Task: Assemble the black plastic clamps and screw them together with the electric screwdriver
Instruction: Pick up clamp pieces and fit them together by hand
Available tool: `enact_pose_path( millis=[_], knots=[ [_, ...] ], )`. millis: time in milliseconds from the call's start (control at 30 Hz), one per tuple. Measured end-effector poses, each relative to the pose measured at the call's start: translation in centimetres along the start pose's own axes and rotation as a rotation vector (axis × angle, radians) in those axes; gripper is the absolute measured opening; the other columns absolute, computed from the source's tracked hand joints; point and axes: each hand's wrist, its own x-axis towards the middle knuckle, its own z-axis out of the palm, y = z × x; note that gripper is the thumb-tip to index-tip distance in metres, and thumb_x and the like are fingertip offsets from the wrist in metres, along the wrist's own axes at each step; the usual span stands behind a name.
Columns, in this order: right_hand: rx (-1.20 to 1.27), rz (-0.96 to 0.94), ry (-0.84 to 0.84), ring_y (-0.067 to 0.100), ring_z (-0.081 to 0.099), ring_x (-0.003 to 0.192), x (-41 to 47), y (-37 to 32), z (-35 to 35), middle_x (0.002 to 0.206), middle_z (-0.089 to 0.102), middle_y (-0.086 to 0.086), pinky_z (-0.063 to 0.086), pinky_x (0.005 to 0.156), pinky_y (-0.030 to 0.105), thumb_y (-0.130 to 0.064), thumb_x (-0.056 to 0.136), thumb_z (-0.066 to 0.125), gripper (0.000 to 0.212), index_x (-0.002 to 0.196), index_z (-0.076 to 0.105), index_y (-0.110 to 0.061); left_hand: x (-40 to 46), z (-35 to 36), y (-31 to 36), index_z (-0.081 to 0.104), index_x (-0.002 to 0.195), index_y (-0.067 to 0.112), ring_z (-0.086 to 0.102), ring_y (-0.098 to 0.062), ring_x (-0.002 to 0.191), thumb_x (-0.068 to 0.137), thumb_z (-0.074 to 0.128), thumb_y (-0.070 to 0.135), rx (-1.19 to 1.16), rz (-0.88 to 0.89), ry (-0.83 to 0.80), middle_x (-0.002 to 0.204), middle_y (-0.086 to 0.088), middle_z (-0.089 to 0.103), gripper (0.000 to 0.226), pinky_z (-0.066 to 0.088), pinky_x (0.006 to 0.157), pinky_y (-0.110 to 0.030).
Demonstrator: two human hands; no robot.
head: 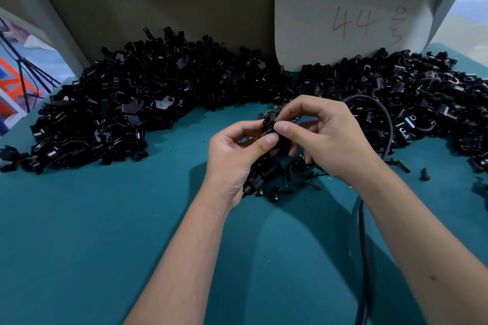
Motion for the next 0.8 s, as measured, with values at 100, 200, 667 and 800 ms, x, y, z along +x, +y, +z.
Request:
enact_pose_path(
  millis=[100,200,667,800],
  knots=[
    [-0.135,-0.028,0.014,0.017,0.061,0.051,0.0,-0.4,0.3,0.073,0.066,-0.005,0.048,0.047,0.033,-0.031,0.099,0.071,0.020,0.084,0.065,-0.019,0.0,0.1,0.0,0.075,0.106,0.001,0.073,-0.030,0.092,0.071,0.083,0.008,0.024,0.001,-0.008,0.101,-0.019,0.077,0.036,0.061,0.089,-0.040],
    [-0.220,-0.056,0.022,0.016,0.054,0.054,-0.1,-1.0,1.0,0.066,0.060,0.005,0.044,0.053,0.034,-0.036,0.104,0.064,0.033,0.079,0.062,-0.014,0.0,-0.1,0.0,0.077,0.102,0.004,0.073,-0.034,0.096,0.072,0.082,0.007,0.016,-0.014,-0.030,0.104,-0.024,0.076,0.031,0.059,0.095,-0.050],
    [-0.402,-0.034,-0.009,0.015,0.044,0.065,0.1,-2.0,1.2,0.073,0.049,0.007,0.036,0.064,0.029,-0.033,0.109,0.049,0.052,0.065,0.049,-0.006,-0.3,-0.2,0.3,0.078,0.097,0.008,0.074,-0.029,0.087,0.070,0.082,0.007,0.017,0.012,-0.035,0.095,-0.015,0.078,0.027,0.063,0.087,-0.044],
    [-0.365,0.126,-0.106,0.012,0.032,0.048,0.2,-1.8,0.0,0.052,0.037,-0.007,0.031,0.050,0.028,-0.057,0.105,0.043,0.065,0.060,0.040,-0.011,0.0,0.0,0.3,0.076,0.100,0.007,0.072,-0.023,0.082,0.071,0.081,0.012,0.016,0.017,0.093,0.097,-0.013,0.077,0.030,0.062,0.079,-0.033]
  ],
)
